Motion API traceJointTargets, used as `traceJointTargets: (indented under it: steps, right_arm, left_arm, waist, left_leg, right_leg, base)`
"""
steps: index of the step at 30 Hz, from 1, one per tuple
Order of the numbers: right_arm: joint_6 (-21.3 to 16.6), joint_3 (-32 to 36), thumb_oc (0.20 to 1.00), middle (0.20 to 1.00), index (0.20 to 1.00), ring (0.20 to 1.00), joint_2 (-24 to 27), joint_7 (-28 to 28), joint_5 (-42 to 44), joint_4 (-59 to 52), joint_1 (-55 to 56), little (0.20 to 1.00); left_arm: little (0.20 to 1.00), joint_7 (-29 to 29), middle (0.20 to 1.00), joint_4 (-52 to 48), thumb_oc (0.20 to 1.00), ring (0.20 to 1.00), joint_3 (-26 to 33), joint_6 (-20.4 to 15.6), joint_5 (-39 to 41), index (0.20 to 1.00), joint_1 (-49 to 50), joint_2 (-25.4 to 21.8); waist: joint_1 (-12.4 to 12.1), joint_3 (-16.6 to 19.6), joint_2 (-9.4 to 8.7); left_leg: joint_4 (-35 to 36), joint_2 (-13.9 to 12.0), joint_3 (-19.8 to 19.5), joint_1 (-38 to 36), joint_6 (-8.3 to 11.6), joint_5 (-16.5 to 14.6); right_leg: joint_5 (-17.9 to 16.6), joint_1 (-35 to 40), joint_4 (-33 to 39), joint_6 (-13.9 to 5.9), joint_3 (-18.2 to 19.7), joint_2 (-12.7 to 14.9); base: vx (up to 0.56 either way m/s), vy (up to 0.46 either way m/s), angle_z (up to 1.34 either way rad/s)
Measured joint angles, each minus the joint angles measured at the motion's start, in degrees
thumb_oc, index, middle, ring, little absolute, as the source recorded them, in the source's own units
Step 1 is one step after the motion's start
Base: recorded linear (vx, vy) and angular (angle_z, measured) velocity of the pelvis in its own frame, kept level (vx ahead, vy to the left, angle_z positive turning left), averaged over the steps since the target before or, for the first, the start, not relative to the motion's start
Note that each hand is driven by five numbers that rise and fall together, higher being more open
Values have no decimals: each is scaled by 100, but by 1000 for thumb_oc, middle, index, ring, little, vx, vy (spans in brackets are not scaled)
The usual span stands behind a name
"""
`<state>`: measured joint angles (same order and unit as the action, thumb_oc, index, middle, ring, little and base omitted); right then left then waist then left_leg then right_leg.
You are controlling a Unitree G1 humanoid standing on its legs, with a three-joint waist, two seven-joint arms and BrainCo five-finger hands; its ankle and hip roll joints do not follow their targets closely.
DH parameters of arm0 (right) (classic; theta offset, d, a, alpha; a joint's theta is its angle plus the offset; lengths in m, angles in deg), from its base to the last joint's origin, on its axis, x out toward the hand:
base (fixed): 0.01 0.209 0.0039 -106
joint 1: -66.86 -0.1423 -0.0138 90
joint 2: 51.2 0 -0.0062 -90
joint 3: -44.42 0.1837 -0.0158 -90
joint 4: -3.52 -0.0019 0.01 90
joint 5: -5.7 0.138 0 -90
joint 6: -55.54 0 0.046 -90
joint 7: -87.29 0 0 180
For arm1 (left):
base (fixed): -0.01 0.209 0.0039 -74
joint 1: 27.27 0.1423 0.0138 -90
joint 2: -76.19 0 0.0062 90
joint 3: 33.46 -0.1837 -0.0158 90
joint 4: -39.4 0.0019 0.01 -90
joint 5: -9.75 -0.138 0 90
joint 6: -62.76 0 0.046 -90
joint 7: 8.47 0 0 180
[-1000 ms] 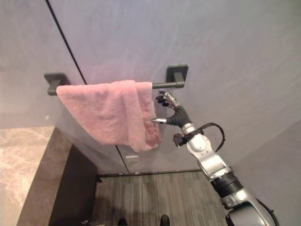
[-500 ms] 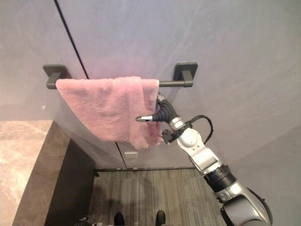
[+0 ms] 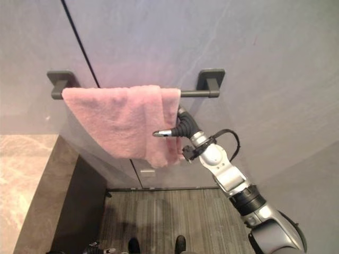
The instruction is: Put brush and paste in cup on sink, flatten towel.
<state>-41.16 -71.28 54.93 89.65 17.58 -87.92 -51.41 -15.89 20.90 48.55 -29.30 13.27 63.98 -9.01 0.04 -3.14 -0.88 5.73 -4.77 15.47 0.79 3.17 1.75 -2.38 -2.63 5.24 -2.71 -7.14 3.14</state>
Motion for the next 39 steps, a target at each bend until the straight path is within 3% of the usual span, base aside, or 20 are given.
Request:
traceJointTargets:
  steps: [22, 25, 39]
  right_arm:
    - [-4, 77, 1000, 1000, 1000, 1000, 1, 0, 229, 0, 14, 1000]
    - [-4, 77, 1000, 1000, 1000, 1000, 1, -60, 670, 1, 19, 1000]
    - [-68, 87, 1000, 1000, 1000, 1000, 300, -222, 1009, 0, 60, 1000]
  left_arm:
    - [1000, -3, 1000, -16, 1000, 1000, -26, -2, 0, 1000, -67, 1]
    - [1000, -2, 1000, -34, 1000, 1000, -27, -2, 0, 1000, -65, 2]
    - [1000, 4, 1000, -20, 1000, 1000, -21, -14, -13, 1000, -50, 5]
  waist:
    - [3, -101, 28]
    - [3, -115, 33]
    - [-13, -116, 37]
  left_leg:
    - [0, -3, 61, -7, -1, -1]
    - [0, -3, 53, -5, -1, -1]
    - [0, -4, 35, 10, -1, -1]
  right_leg:
    - [-4, -17, 5, -4, 39, -1]
    - [-4, -18, 5, -4, 39, -1]
    - [-3, -21, 5, -4, 24, 1]
  base:
    - [0, 0, 0]
    - [0, 0, 0]
    - [1, -2, 0]
